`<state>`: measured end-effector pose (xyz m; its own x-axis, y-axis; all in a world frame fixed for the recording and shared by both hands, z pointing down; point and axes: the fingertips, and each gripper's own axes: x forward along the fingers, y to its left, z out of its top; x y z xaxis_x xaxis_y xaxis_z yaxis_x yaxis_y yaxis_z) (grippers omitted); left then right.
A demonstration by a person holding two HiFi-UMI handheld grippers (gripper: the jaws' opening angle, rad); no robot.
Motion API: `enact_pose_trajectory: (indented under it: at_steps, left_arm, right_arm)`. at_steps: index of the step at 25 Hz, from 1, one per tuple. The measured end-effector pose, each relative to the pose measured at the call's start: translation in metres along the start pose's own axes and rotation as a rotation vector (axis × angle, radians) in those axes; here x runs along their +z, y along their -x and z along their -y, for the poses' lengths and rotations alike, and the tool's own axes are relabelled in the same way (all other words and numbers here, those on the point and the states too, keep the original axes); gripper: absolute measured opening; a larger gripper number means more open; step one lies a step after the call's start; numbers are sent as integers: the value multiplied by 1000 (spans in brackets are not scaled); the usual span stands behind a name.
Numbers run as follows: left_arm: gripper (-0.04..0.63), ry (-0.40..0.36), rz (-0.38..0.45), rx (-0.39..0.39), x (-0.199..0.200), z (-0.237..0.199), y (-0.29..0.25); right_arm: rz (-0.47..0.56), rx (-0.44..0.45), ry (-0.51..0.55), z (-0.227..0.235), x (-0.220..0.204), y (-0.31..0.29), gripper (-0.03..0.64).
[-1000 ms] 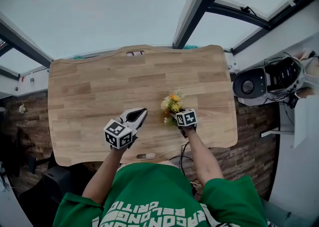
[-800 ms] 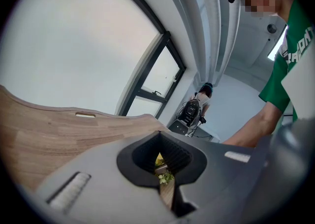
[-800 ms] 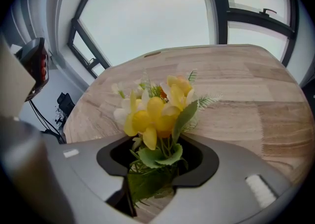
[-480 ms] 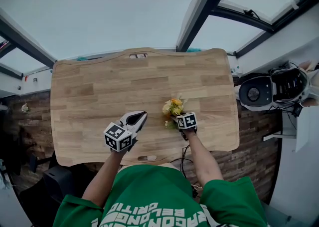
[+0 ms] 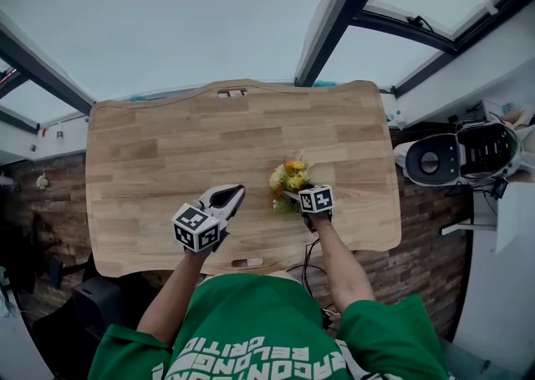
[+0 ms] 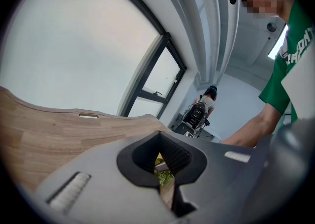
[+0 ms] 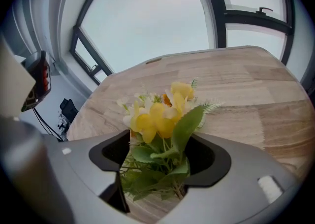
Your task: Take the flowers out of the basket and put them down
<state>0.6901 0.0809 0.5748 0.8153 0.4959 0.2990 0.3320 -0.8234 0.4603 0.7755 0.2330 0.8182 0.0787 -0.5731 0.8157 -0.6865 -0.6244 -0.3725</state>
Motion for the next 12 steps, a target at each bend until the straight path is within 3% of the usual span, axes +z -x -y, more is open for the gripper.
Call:
enact_pose_trajectory:
  at_steps: [6, 12]
  left_arm:
    - [18, -12, 5, -27, 3, 9, 1]
    - [18, -33, 13, -65, 8, 17, 3]
  right_arm:
    - [83, 23, 26, -10, 21, 23, 379]
    - [200, -12, 43, -17, 45, 60, 380]
